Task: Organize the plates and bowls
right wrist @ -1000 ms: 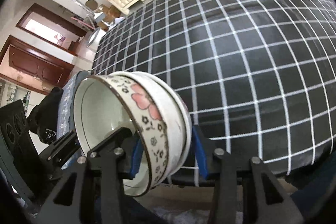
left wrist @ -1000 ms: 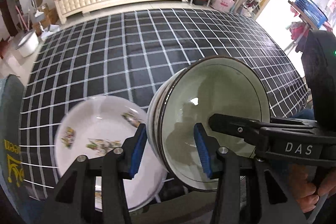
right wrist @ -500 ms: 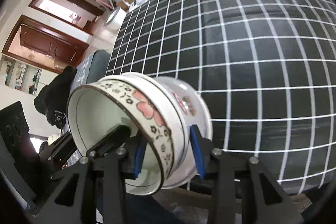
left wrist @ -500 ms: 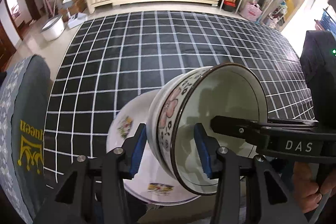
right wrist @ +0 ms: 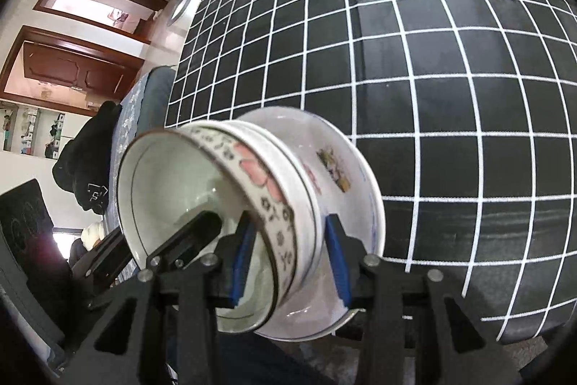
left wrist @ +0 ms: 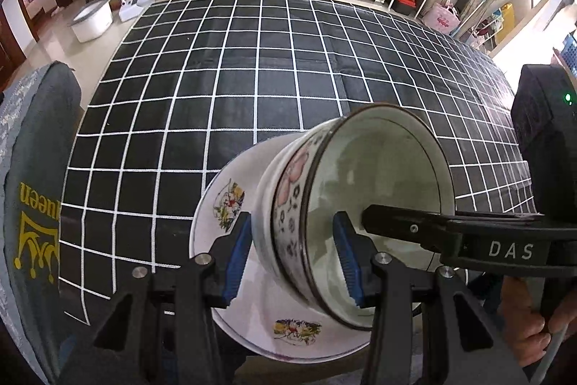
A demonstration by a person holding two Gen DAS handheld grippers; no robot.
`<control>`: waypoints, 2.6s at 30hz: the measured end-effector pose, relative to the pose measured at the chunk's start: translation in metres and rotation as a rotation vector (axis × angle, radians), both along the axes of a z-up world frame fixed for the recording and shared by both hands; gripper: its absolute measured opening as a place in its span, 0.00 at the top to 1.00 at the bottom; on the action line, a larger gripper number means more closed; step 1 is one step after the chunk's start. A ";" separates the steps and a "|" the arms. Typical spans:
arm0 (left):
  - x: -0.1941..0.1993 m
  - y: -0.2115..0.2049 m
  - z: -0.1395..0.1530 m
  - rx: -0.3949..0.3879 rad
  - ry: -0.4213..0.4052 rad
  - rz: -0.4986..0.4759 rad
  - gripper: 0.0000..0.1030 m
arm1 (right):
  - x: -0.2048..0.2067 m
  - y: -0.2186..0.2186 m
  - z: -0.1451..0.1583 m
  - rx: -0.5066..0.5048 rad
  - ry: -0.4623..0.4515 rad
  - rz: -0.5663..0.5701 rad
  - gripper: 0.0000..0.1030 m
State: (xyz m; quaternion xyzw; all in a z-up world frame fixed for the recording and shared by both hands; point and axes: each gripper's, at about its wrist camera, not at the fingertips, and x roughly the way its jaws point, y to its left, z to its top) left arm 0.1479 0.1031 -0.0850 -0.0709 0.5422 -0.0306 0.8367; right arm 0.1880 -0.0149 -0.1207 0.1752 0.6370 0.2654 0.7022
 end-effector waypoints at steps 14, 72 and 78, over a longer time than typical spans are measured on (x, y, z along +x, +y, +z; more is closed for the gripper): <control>0.002 0.004 -0.002 -0.039 0.001 0.027 0.58 | 0.001 -0.001 0.012 -0.112 -0.103 -0.001 0.58; -0.171 -0.090 0.128 0.150 -0.557 0.025 0.17 | -0.148 -0.076 0.134 -0.349 -0.844 -0.143 0.05; -0.202 -0.098 0.129 0.126 -0.591 0.008 0.00 | -0.177 -0.080 0.137 -0.382 -0.899 -0.132 0.00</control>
